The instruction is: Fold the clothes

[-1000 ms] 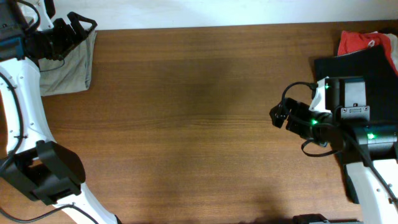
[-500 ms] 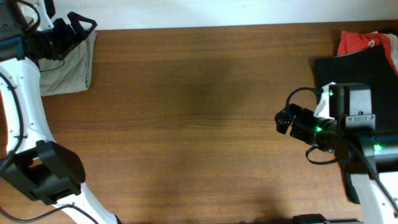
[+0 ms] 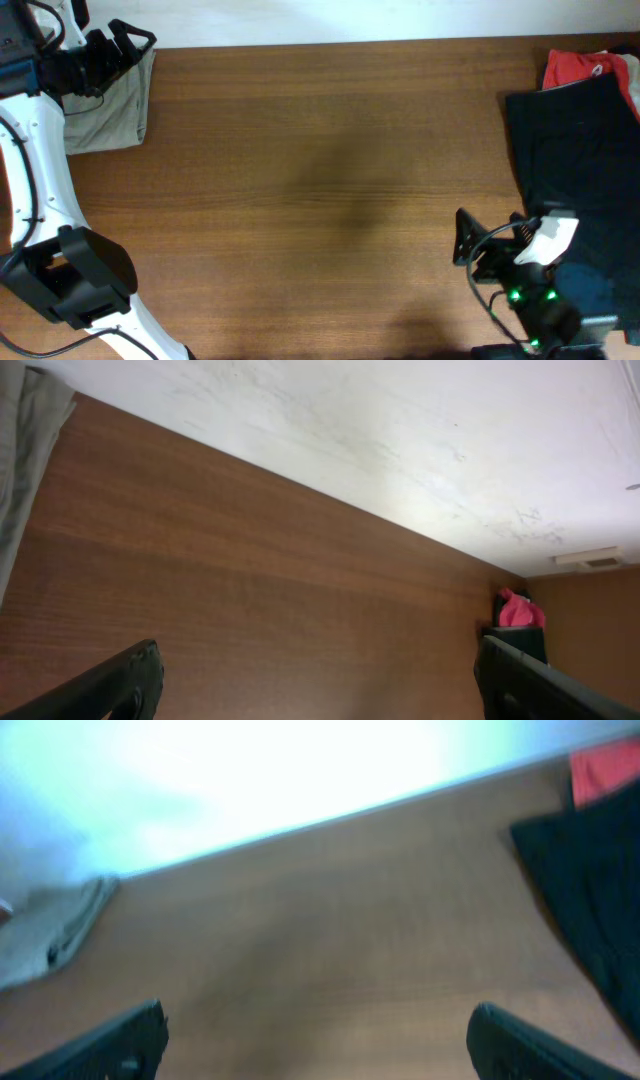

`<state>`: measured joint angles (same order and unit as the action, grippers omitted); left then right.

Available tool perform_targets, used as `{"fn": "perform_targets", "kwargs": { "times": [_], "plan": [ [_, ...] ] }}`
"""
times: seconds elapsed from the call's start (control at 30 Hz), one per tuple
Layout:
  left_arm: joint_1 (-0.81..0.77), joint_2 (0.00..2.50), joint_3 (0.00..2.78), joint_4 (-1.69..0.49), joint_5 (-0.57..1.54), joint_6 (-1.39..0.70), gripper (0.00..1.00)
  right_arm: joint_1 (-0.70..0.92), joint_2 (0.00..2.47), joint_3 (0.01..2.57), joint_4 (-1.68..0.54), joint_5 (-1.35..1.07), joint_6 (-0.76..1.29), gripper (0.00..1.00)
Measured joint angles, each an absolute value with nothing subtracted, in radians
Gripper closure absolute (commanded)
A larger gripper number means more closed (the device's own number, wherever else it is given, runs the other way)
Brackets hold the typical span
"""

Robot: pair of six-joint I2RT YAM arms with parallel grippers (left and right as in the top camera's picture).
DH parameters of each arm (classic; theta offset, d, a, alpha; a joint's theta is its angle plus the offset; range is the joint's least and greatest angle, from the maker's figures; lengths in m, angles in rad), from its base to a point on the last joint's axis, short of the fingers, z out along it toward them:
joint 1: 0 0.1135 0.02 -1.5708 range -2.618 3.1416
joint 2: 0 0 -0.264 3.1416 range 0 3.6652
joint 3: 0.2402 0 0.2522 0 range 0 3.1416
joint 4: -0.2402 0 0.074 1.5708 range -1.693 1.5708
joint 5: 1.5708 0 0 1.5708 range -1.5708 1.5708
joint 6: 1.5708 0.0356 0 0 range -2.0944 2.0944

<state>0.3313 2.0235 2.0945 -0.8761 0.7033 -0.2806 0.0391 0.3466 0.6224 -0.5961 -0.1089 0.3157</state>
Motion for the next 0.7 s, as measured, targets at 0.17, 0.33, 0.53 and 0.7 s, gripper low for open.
{"fn": "perform_targets", "kwargs": {
  "times": [0.17,0.33,0.53,0.7],
  "plan": [
    [0.331,2.024,2.095,-0.876,0.704,-0.281,0.01,0.039,0.161,0.34,-0.362,-0.109,0.305,0.01],
    [0.331,2.024,2.095,-0.876,0.704,-0.281,0.01,0.039,0.027,0.191,-0.253,-0.109,0.306,0.01],
    [0.331,2.024,2.095,-0.876,0.704,-0.281,0.01,0.039,0.015,0.133,-0.088,-0.109,0.298,0.01],
    [0.331,2.024,2.094,-0.876,0.704,-0.281,0.01,0.039,0.014,0.062,0.043,-0.109,0.288,0.01]
  ]
}}
